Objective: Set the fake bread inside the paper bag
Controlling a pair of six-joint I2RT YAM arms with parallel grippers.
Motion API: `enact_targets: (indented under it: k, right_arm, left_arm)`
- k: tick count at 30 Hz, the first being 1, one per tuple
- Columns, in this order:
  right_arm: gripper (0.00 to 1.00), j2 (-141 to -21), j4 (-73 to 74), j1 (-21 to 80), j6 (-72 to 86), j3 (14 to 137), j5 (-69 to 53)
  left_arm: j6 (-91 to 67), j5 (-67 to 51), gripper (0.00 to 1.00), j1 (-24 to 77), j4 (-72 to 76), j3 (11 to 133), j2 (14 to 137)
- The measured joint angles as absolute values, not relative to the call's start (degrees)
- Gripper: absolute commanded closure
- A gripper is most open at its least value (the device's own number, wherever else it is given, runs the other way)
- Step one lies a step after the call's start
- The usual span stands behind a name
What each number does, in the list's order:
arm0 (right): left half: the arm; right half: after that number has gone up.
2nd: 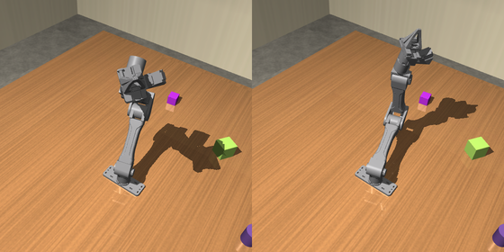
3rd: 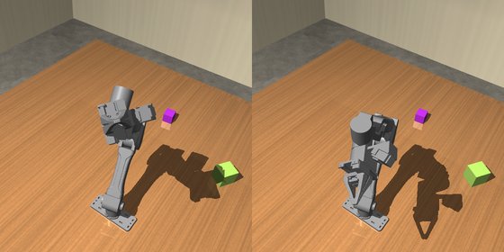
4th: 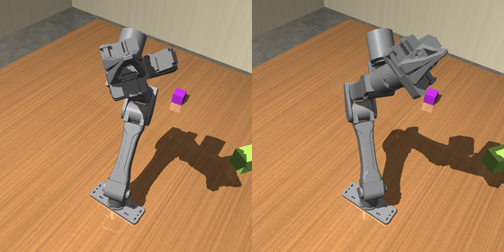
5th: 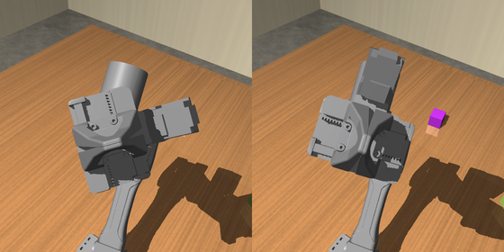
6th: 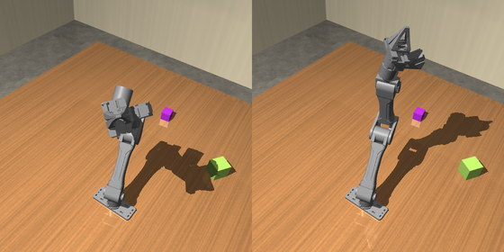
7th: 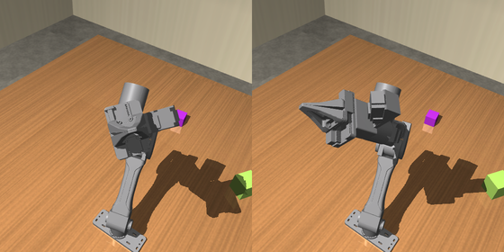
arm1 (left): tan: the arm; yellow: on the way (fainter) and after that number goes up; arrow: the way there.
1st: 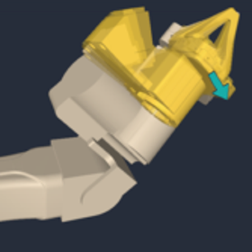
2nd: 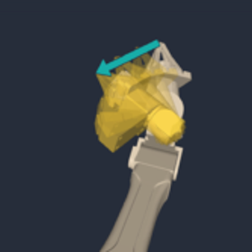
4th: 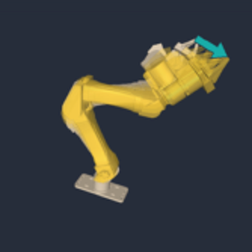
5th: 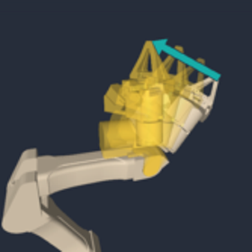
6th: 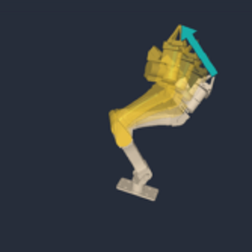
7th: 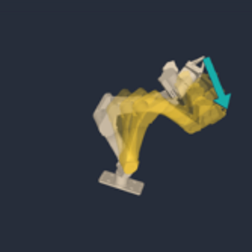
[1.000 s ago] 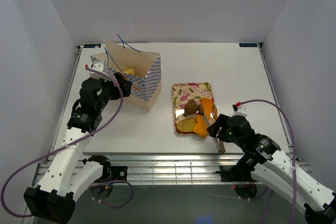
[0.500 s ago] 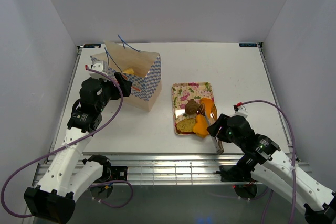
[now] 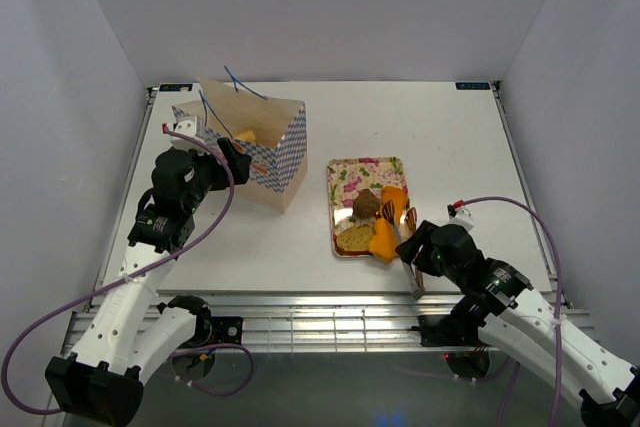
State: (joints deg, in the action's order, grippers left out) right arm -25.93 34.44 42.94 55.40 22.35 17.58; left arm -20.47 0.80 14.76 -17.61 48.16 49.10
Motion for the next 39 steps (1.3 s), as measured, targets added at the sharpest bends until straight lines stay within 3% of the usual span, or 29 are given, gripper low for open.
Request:
enact_targets:
  k: [11,25,39]
  right_arm:
    - [0.43,-28.18,31.79,42.94,55.27,21.91,16.36]
    - [0.61,-28.71,29.8,42.94,55.05,21.91,16.08]
    - [0.62,-27.05,30.55,42.94,52.73,27.24,18.63]
  left_arm:
    - [-20.49,0.8,0.02,14.76,-17.58,48.16,49.1]
    - [-20.49,0.8,0.02,14.76,-17.58,48.16,49.12]
    - [-20.64,0.8,0.02,14.76,-17.58,48.16,49.12]
